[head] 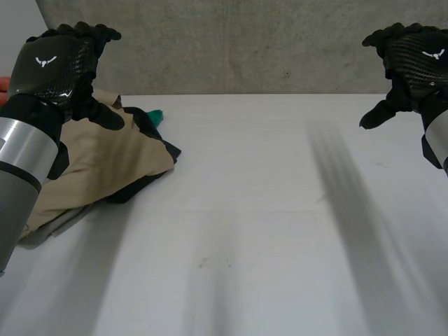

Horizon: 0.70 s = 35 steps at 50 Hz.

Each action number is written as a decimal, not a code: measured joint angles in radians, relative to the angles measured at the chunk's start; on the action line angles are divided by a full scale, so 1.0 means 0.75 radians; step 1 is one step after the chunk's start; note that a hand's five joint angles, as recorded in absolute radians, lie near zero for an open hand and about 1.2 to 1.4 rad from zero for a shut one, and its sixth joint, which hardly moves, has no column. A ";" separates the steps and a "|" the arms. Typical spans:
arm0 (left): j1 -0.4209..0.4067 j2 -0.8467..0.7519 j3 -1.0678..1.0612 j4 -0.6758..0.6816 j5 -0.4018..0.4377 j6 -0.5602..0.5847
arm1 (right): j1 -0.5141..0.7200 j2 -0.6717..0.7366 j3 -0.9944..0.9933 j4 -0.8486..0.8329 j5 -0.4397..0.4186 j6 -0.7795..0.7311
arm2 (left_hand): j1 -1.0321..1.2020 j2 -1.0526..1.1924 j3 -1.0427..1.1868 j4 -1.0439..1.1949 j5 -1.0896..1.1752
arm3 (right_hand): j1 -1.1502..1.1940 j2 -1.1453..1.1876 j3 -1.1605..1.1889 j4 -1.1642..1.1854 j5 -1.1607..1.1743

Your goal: Fold the laundry.

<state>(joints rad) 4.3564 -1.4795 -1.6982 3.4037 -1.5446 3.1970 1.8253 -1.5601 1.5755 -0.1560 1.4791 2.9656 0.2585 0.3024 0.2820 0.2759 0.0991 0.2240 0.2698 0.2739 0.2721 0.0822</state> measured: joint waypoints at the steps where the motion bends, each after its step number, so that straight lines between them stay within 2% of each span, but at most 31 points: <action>1: 0.000 0.002 0.001 -0.002 0.000 0.000 | -0.006 -0.005 0.003 0.000 0.001 0.001 | 0.000 0.000 -0.001 0.000 0.000 | -0.004 -0.004 -0.006 -0.005 -0.005; 4: 0.001 0.011 0.005 -0.010 0.000 0.000 | -0.023 -0.021 0.013 -0.001 0.005 0.002 | -0.060 0.000 -0.090 -0.094 -0.068 | -0.035 -0.068 -0.081 -0.053 -0.032; 19: 0.049 0.033 0.039 -0.057 -0.006 0.039 | -0.029 -0.034 0.018 -0.005 -0.006 0.002 | -0.060 0.000 -0.091 -0.094 -0.068 | -0.035 -0.068 -0.081 -0.053 -0.032; 24: 0.214 0.011 0.102 -0.063 -0.006 0.209 | -0.020 -0.028 0.020 -0.003 -0.014 0.000 | -0.060 0.000 -0.091 -0.094 -0.068 | -0.035 -0.068 -0.081 -0.053 -0.032; 25: 0.214 0.011 0.102 -0.063 -0.006 0.209 | -0.020 -0.028 0.020 -0.003 -0.014 0.000 | -0.060 0.000 -0.091 -0.094 -0.068 | -0.035 -0.068 -0.081 -0.053 -0.032; 27: 0.329 -0.050 0.149 -0.061 -0.004 0.346 | -0.015 -0.022 0.023 0.000 -0.017 -0.003 | -0.060 0.000 -0.091 -0.094 -0.068 | -0.035 -0.068 -0.081 -0.053 -0.032; 28: 0.329 -0.050 0.149 -0.061 -0.004 0.346 | -0.015 -0.022 0.023 0.000 -0.017 -0.003 | -0.060 0.000 -0.091 -0.094 -0.068 | -0.035 -0.068 -0.081 -0.053 -0.032; 31: 0.457 -0.201 0.234 -0.057 -0.003 0.535 | -0.011 -0.016 0.026 0.004 -0.019 -0.006 | -0.060 0.000 -0.091 -0.094 -0.068 | -0.035 -0.068 -0.081 -0.053 -0.032; 35: 0.552 -0.407 0.345 -0.041 -0.001 0.705 | -0.009 -0.014 0.029 0.005 -0.021 -0.008 | -0.060 0.000 -0.091 -0.094 -0.068 | -0.035 -0.068 -0.081 -0.053 -0.032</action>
<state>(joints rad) 4.7707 -1.7849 -1.4398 3.3729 -1.5455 3.7257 1.8186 -1.5705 1.5974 -0.1525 1.4632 2.9595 0.2133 0.3024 0.2140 0.2051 0.0478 0.1977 0.2190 0.2132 0.2323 0.0582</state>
